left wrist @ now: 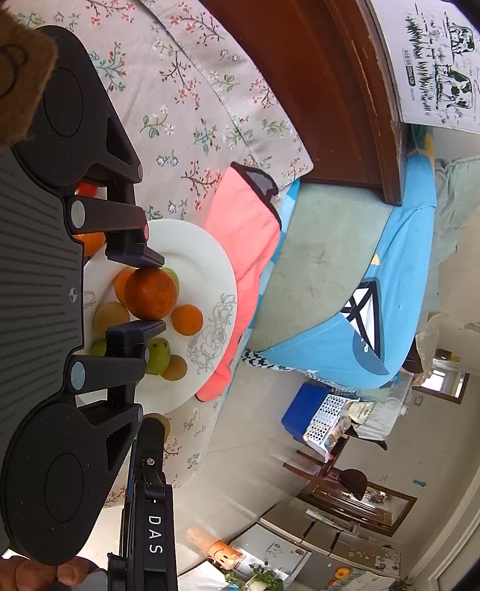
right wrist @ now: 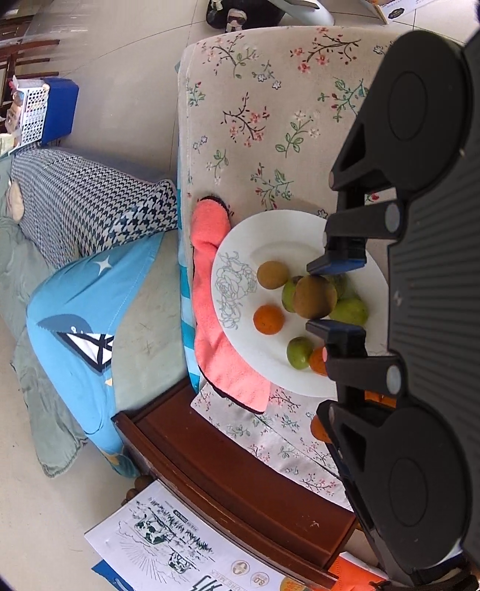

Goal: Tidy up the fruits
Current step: 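Carry the kiwi and orange onto the plate, then open both tools over the plate and withdraw them toward the loose fruit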

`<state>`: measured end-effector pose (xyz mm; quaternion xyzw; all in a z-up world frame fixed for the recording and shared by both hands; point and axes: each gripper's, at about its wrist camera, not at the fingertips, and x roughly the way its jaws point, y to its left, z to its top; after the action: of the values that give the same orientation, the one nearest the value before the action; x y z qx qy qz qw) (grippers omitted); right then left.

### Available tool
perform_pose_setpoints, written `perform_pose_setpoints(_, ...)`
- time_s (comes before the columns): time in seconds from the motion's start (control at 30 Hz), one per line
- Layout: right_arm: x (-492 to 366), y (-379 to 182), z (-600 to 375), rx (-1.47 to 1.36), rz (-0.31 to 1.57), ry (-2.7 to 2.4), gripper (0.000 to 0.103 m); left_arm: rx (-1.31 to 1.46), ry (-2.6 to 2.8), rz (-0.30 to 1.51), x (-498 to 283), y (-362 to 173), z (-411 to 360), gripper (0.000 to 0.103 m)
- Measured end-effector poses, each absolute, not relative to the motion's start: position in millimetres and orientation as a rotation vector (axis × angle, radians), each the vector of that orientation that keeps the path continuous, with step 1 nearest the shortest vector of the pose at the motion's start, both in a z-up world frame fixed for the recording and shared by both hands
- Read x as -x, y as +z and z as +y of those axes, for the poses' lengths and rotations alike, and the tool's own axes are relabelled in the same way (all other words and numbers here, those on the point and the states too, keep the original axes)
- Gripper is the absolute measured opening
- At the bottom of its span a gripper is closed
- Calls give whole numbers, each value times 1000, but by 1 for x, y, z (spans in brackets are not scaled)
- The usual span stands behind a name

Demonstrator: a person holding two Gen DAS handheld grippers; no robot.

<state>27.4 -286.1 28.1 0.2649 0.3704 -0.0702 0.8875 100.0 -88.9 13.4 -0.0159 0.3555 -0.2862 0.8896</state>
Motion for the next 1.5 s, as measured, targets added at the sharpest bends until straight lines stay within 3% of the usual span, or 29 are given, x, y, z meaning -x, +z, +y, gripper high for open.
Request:
perform_pose_setpoints(0.6, -56, 4, -299, -638, 804, -210, 29, -29, -643, 743, -117, -4, -128, 30)
perform_pose_setpoints(0.67, -57, 5, -298, -641, 798, -209, 29, -27, -650, 733, -116, 1, -127, 32)
perform_pose_setpoints(0.8, -55, 13, -296, -621, 761, -197, 29, 1, -616, 708, -115, 15, -118, 57)
perform_pose_setpoints(0.83, -55, 15, -296, -615, 755, -191, 29, 12, -607, 701, -114, 18, -114, 59)
perform_pose_setpoints(1.17, -41, 30, -273, -557, 725, -95, 30, 36, -497, 690, -109, 49, -66, 64)
perform_pose_setpoints(1.5, -25, 28, -222, -450, 752, 45, 33, 0, -379, 728, -98, 47, -17, 65)
